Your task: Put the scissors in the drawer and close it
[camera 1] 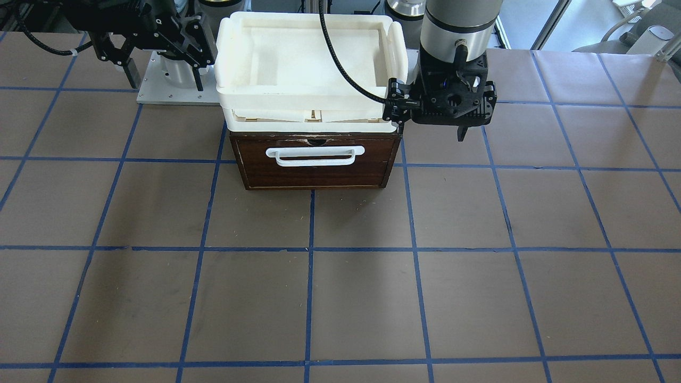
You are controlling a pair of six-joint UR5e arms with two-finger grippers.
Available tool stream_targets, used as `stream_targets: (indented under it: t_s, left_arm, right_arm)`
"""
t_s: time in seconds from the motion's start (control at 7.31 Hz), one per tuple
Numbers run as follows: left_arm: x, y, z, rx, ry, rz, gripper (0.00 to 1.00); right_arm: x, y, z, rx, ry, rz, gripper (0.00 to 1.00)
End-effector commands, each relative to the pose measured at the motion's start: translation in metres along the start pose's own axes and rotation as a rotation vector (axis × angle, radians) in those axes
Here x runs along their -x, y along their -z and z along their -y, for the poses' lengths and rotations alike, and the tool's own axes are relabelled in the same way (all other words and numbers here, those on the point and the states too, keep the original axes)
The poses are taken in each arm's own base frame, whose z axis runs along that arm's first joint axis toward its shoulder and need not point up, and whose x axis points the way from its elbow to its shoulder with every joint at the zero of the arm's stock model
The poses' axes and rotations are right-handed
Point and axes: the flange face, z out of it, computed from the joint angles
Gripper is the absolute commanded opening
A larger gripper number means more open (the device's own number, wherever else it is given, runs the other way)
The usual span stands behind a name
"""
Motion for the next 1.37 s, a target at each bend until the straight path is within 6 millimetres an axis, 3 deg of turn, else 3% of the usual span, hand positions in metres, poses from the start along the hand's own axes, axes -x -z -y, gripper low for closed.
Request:
stream_targets:
  t_s: [0.0,0.27,0.55,0.96,1.09,1.23]
  left_arm:
    - [0.055,0.010,-0.005,-0.027,0.096,-0.085,1.00]
    - [0.075,0.011,-0.009,-0.038,0.137,-0.134,1.00]
    - [0.073,-0.001,-0.014,-0.082,0.138,-0.127,1.00]
    - [0.071,0.009,-0.040,-0.037,0.139,-0.104,1.00]
    - [0.075,0.006,-0.030,-0.030,0.149,-0.112,1.00]
    - [0.076,0.010,-0.033,-0.036,0.153,-0.106,1.00]
  right_arm:
    - [0.001,0.000,0.000,0.000,0.002,0.002,1.00]
    - [0.000,0.000,0.000,0.000,-0.001,0.000,1.00]
    - [0.000,0.000,0.000,0.000,0.000,0.000,1.00]
    - [0.000,0.000,0.000,0.000,0.000,0.000,1.00]
    - [0.000,0.000,0.000,0.000,0.000,0.000,1.00]
    - [0.000,0.000,0.000,0.000,0.000,0.000,1.00]
